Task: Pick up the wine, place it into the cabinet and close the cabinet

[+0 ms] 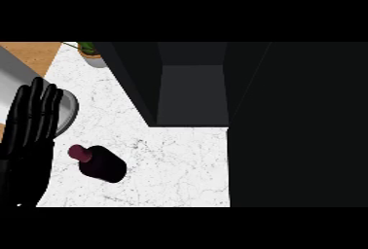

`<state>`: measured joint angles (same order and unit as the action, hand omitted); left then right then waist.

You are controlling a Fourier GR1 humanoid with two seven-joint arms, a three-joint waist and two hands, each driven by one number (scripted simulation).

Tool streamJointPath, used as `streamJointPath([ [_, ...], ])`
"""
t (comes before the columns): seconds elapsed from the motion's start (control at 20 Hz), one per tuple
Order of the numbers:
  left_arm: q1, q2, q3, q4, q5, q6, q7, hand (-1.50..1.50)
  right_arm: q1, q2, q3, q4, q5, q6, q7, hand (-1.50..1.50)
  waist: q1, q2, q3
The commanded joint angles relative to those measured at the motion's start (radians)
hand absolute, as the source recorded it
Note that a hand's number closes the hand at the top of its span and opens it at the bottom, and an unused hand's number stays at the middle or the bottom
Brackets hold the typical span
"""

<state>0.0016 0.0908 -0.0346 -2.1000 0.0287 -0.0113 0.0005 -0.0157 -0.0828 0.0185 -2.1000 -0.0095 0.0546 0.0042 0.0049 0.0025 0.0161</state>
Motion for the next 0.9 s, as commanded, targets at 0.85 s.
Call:
streamJointPath([
  [0.85,-0.020,-0.091,-0.672,-0.040,-0.387,0.716,0.332,-1.50,0.166,-0.051,0.078,-0.294,-0.191,0.105,0.297,-1.50,-0.008,-0.004,-0.015],
])
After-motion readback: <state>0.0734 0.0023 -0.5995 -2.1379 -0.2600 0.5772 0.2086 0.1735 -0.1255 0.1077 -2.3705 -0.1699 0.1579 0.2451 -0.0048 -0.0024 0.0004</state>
